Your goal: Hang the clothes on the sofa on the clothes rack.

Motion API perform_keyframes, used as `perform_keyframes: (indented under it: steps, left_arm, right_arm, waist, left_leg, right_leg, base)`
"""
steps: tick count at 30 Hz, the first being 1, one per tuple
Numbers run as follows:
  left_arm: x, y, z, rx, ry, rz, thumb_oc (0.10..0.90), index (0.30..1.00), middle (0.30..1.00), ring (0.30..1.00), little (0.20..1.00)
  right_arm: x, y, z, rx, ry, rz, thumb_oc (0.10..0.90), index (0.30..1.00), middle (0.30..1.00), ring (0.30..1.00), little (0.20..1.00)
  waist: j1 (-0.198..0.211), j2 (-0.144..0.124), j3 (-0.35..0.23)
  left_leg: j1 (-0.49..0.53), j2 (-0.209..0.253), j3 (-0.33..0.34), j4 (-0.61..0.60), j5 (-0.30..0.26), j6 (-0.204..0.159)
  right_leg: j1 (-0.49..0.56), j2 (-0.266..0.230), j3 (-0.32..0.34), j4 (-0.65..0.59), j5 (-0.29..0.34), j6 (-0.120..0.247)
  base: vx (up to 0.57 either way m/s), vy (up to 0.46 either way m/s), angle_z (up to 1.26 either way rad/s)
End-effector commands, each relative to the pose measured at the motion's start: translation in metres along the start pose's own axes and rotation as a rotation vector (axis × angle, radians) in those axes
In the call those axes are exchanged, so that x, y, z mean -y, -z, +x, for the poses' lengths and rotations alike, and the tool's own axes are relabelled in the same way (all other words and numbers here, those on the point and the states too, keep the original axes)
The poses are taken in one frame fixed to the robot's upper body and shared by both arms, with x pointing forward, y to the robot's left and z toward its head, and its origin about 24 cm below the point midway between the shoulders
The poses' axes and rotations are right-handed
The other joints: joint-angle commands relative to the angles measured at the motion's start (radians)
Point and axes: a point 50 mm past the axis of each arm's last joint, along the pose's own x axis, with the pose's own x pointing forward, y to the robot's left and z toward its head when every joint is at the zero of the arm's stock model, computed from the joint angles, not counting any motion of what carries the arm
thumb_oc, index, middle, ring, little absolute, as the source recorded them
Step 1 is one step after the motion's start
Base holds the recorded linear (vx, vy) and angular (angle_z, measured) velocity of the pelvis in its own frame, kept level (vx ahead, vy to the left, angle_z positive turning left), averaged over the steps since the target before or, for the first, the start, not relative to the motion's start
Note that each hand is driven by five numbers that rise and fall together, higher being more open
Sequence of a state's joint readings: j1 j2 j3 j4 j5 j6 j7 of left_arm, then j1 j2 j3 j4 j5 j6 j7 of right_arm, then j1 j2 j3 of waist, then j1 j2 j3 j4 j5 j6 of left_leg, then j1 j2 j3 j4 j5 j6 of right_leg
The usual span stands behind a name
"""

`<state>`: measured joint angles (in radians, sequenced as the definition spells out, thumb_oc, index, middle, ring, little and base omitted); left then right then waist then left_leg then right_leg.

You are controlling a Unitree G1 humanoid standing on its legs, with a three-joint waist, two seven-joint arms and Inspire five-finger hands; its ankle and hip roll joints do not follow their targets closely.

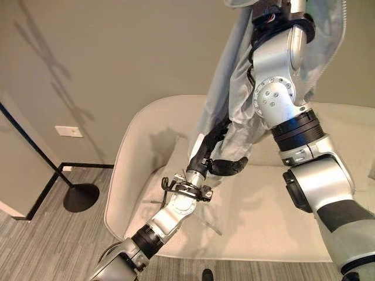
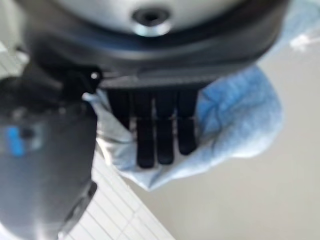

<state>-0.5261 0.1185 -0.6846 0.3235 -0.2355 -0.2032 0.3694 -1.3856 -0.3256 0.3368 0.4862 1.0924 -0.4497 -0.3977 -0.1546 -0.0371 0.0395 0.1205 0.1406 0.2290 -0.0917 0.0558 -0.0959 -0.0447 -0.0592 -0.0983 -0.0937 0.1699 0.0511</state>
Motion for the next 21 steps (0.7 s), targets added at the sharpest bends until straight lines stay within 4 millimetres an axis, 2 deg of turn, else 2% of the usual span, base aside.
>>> perform_keyframes:
  steps: [1,4,6,7,8,10,14,17,18,21]
  left_arm:
    - [0.043,-0.038,0.033,0.151,0.096,-0.034,0.800,0.900,0.900,0.900,0.900]
    - [0.066,-0.044,0.038,0.129,0.160,-0.118,0.800,0.900,0.900,0.900,0.900]
    - [0.070,-0.047,0.039,0.130,0.179,-0.136,0.800,0.900,0.900,0.900,0.900]
    - [0.074,-0.047,0.039,0.118,0.191,-0.152,0.772,0.858,0.858,0.858,0.858]
    - [0.079,-0.045,0.039,0.098,0.215,-0.165,0.400,0.300,0.300,0.300,0.300]
    - [0.085,-0.041,0.040,0.054,0.234,-0.176,0.400,0.300,0.300,0.300,0.300]
    - [0.077,-0.036,0.046,0.013,0.187,-0.177,0.400,0.300,0.300,0.300,0.300]
    - [0.057,-0.031,0.051,0.003,0.109,-0.155,0.400,0.300,0.300,0.300,0.300]
    - [0.057,-0.031,0.051,0.003,0.109,-0.155,0.400,0.300,0.300,0.300,0.300]
    - [0.032,-0.030,0.052,0.012,0.009,-0.163,0.400,0.300,0.300,0.300,0.300]
  right_arm:
    - [-0.055,-0.031,0.012,0.163,-0.196,0.077,0.400,0.300,0.300,0.300,0.300]
    - [-0.065,-0.020,0.006,0.124,-0.223,0.105,0.400,0.300,0.300,0.300,0.300]
    - [-0.067,-0.014,0.003,0.103,-0.228,0.109,0.400,0.300,0.300,0.300,0.300]
    - [-0.068,-0.012,0.002,0.094,-0.233,0.117,0.400,0.300,0.300,0.300,0.300]
    - [-0.071,-0.010,0.002,0.085,-0.236,0.129,0.400,0.300,0.300,0.300,0.300]
    - [-0.072,-0.005,0.000,0.060,-0.237,0.144,0.400,0.300,0.300,0.300,0.300]
    - [-0.067,-0.002,-0.003,0.038,-0.247,0.115,0.400,0.300,0.300,0.300,0.300]
    - [-0.053,-0.009,0.000,0.054,-0.231,0.096,0.400,0.300,0.300,0.300,0.300]
    - [-0.053,-0.009,0.000,0.054,-0.231,0.096,0.400,0.300,0.300,0.300,0.300]
    - [-0.038,-0.020,0.000,0.092,-0.211,0.079,0.400,0.300,0.300,0.300,0.300]
  waist:
    - [0.005,-0.020,-0.152]
    - [-0.013,-0.010,-0.153]
    - [-0.017,-0.005,-0.152]
    - [-0.019,-0.003,-0.153]
    - [-0.022,0.000,-0.154]
    - [-0.031,0.005,-0.156]
    - [-0.037,0.016,-0.162]
    - [-0.032,0.020,-0.163]
    - [-0.032,0.020,-0.164]
    - [-0.023,0.022,-0.159]
  left_leg:
    - [0.119,0.082,0.007,0.028,-0.055,-0.070]
    - [0.124,0.082,0.017,0.020,-0.052,-0.072]
    - [0.127,0.083,0.021,0.018,-0.052,-0.073]
    - [0.127,0.084,0.024,0.018,-0.050,-0.073]
    - [0.129,0.084,0.025,0.018,-0.049,-0.074]
    - [0.132,0.084,0.031,0.016,-0.047,-0.075]
    - [0.134,0.087,0.034,0.016,-0.036,-0.079]
    - [0.132,0.093,0.032,0.015,-0.022,-0.085]
    - [0.132,0.093,0.032,0.015,-0.022,-0.085]
    - [0.125,0.098,0.025,0.018,-0.015,-0.090]
  right_leg:
    - [0.052,-0.067,0.004,0.020,-0.120,0.090]
    - [0.044,-0.064,0.012,0.023,-0.120,0.089]
    - [0.043,-0.062,0.015,0.023,-0.120,0.088]
    - [0.041,-0.060,0.019,0.023,-0.119,0.088]
    - [0.041,-0.059,0.021,0.023,-0.119,0.088]
    - [0.039,-0.056,0.024,0.023,-0.119,0.087]
    - [0.041,-0.048,0.027,0.020,-0.121,0.085]
    - [0.044,-0.043,0.023,0.018,-0.125,0.083]
    - [0.044,-0.042,0.023,0.018,-0.125,0.082]
    - [0.047,-0.041,0.017,0.016,-0.129,0.081]
  base:
    - [0.01,-0.013,-0.10]
    - [-0.01,-0.011,-0.13]
    - [-0.02,-0.011,-0.11]
    - [-0.02,-0.015,-0.14]
    - [-0.02,-0.016,-0.15]
    - [-0.01,-0.020,-0.09]
    - [0.00,-0.024,-0.05]
    - [0.00,-0.025,-0.03]
    - [0.00,0.000,0.00]
    - [-0.01,-0.010,0.00]
